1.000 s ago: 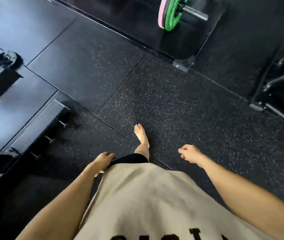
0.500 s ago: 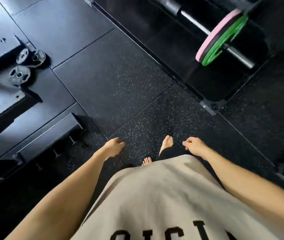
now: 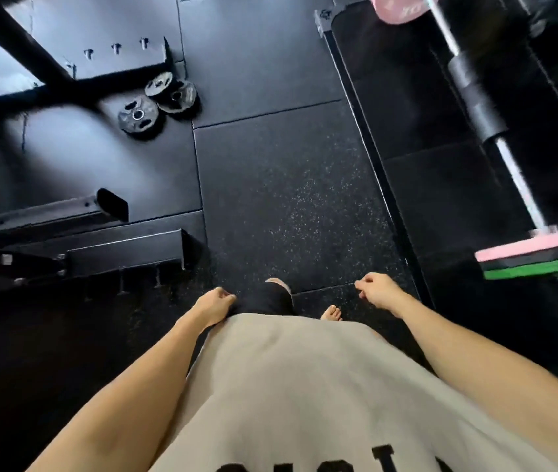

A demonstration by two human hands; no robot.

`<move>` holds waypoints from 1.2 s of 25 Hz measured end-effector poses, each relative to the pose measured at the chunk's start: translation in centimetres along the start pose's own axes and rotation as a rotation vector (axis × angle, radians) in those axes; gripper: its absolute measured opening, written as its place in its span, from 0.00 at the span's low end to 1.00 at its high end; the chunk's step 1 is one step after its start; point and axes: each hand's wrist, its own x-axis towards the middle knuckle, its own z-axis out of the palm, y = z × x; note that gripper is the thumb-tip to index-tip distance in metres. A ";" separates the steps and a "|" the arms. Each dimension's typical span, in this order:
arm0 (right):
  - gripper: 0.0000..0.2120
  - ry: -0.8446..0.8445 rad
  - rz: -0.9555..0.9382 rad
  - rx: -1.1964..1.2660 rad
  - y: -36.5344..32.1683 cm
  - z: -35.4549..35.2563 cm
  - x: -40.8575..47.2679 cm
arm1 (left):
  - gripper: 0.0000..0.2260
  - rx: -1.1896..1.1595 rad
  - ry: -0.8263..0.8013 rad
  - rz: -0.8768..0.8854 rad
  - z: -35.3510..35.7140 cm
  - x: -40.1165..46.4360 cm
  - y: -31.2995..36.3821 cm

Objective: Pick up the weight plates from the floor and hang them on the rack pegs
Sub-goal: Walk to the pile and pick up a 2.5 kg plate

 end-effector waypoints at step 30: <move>0.14 -0.292 -0.395 -0.646 -81.0 -14.9 41.0 | 0.11 -0.523 0.195 -0.343 -52.5 38.2 21.1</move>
